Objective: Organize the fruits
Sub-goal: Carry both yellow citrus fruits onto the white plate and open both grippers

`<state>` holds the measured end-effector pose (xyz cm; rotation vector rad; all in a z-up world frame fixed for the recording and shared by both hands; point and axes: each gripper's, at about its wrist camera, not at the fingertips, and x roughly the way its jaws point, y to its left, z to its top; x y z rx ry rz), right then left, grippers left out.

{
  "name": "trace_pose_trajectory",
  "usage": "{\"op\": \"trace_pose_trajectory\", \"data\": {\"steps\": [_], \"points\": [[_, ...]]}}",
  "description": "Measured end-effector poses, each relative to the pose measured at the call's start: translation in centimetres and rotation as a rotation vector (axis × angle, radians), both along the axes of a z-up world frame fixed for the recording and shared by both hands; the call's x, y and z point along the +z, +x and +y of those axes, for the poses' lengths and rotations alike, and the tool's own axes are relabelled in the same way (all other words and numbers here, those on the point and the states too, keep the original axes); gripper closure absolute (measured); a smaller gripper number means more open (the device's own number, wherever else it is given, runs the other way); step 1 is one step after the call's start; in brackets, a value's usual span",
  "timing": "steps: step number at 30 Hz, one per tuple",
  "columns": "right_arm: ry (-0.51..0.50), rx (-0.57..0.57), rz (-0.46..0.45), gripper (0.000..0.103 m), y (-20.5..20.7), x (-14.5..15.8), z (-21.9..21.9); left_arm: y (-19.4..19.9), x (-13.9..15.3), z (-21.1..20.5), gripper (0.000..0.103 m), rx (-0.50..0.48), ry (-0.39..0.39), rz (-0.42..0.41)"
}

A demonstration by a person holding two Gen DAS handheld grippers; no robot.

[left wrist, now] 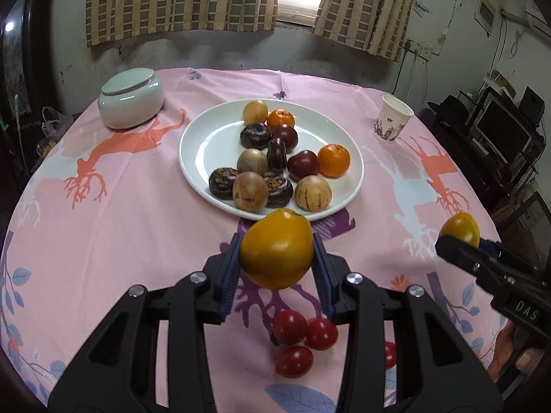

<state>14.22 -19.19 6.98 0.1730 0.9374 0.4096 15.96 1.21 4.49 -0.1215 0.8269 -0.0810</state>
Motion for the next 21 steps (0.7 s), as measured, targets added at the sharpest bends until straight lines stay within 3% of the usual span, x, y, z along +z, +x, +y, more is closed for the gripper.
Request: {"op": "trace_pose_trajectory", "data": {"steps": [8, 15, 21], "points": [[-0.022, 0.046, -0.013, 0.063, 8.2, 1.0, 4.2, 6.3, 1.0, 2.4, 0.064, 0.077, 0.046, -0.028], [0.005, 0.081, 0.044, 0.063, 13.1, -1.3, 8.0, 10.9, -0.9, 3.4, 0.064, 0.097, 0.05, 0.015], [0.051, 0.085, 0.122, 0.062, 14.9, -3.9, 8.9, 12.8, -2.8, 4.3, 0.063, 0.121, 0.023, 0.059]]}}
